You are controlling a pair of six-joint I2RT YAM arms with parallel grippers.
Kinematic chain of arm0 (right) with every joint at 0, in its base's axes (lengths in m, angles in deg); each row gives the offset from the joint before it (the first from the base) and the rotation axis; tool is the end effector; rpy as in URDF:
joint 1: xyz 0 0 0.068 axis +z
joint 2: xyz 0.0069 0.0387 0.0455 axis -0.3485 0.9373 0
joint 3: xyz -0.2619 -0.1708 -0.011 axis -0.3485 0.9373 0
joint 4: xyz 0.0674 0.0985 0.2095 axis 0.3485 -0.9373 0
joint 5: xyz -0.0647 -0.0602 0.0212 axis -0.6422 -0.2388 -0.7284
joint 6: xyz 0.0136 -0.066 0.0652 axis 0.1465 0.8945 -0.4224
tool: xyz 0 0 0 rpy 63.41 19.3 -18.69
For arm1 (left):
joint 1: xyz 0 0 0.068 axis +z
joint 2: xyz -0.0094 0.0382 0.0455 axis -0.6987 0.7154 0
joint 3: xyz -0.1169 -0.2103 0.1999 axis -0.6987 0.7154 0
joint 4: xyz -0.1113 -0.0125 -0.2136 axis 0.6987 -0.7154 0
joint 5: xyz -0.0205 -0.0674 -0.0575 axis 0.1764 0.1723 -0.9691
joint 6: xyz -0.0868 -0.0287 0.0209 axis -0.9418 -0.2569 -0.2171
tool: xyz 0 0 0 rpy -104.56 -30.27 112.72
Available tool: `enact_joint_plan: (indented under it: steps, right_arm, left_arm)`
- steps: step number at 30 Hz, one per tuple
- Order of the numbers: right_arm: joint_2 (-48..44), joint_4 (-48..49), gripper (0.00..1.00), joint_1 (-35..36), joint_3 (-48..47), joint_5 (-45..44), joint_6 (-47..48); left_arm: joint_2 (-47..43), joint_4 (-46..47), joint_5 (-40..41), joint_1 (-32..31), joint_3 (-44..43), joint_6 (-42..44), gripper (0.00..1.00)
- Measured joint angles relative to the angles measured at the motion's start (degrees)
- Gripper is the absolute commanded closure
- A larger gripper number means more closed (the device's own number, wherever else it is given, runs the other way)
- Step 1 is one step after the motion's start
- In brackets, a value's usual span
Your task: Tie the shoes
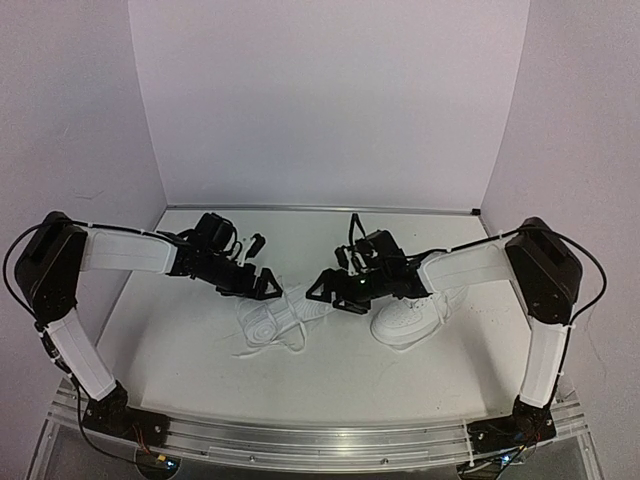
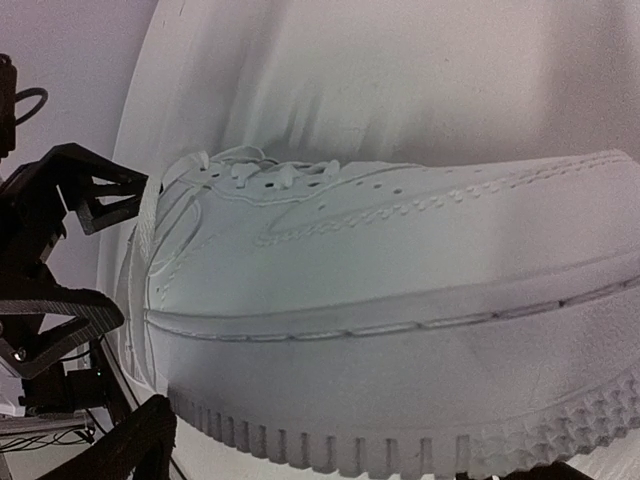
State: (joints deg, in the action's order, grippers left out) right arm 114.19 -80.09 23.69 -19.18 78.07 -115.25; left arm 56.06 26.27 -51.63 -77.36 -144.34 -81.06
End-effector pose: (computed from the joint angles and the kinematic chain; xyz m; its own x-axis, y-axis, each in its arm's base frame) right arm 0.2992 0.3417 0.1878 -0.9050 -0.0666 -0.4202 -0.3759 0.5878 0.7164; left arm 0.2861 -0.2259 0.2035 -0.8167 0.2426 -0.5236 0.5117 0.7240 -0.4627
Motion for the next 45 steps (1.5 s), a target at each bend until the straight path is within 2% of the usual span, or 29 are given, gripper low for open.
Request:
enact_joint_plan:
  steps: [3, 10, 13, 16, 21, 27, 38, 45]
  right_arm:
    - [-0.1, 1.3, 0.19, 0.1, 0.8, -0.3, -1.1]
    - [-1.7, 7.5, 0.29, 0.1, 5.8, 0.1, -2.1]
    - [-3.7, 8.7, 0.30, 0.2, 8.6, 0.1, -2.4]
    - [-6.0, 8.6, 0.31, 0.2, 11.2, -0.2, -2.5]
    - [-8.1, 8.0, 0.32, -0.1, 13.5, -0.8, -2.4]
    - [-8.3, 9.5, 0.34, -0.2, 14.5, -0.7, -2.4]
    - [-9.2, 10.3, 0.35, -0.7, 16.1, 0.1, -1.8]
    - [-9.8, 10.1, 0.35, -1.3, 16.9, 1.1, -0.9]
  left_arm:
    - [-2.2, 2.5, -2.3, -0.5, 2.3, -1.1, 0.04]
    - [-14.1, 6.4, -7.9, -5.2, 6.6, -3.4, 0.15]
    - [-17.8, 7.5, -10.0, -6.4, 7.3, -4.2, 0.07]
    - [-20.0, 6.8, -8.3, -6.3, 7.7, -4.5, 0.02]
    - [-18.6, 1.3, -4.0, -4.9, 4.8, -3.1, 0.02]
    - [-11.9, -0.7, -4.5, -1.1, 1.7, -2.8, 0.08]
    - [-19.5, 3.0, -10.8, -3.3, 17.9, -7.3, 0.11]
    - [-20.7, 7.8, -12.0, -5.7, 23.5, -10.4, 0.13]
